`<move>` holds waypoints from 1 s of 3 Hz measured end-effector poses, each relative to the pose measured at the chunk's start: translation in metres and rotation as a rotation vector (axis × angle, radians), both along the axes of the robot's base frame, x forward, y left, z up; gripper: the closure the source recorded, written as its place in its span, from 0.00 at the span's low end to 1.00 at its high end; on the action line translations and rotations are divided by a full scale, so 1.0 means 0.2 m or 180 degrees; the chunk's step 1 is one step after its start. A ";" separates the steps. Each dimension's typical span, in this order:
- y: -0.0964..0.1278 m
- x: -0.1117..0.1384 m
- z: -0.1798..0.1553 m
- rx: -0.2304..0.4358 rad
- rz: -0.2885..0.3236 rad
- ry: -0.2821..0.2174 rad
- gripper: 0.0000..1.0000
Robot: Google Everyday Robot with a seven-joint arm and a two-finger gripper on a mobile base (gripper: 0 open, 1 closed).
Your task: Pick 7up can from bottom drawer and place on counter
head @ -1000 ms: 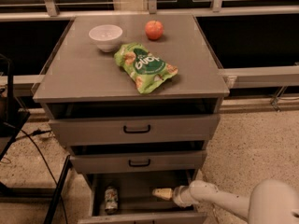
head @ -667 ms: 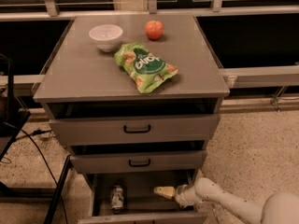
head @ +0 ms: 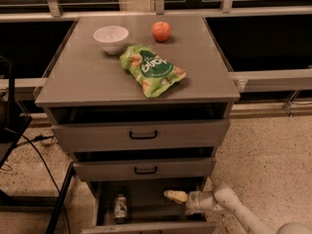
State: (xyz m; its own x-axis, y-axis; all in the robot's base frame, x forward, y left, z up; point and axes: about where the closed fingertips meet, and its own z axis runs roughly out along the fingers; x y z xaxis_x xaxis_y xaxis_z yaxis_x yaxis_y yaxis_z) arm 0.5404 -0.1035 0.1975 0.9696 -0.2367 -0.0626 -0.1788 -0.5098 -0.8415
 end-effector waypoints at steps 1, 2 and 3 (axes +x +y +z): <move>0.03 -0.02 -0.04 -0.0040 0.0062 -0.0030 0.00; 0.06 -0.03 -0.06 -0.0024 0.0135 -0.0068 0.00; 0.15 -0.02 -0.10 0.0053 0.0268 -0.0103 0.00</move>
Offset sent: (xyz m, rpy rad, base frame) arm -0.0049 0.0126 -0.0161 -0.0072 -0.0407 0.0616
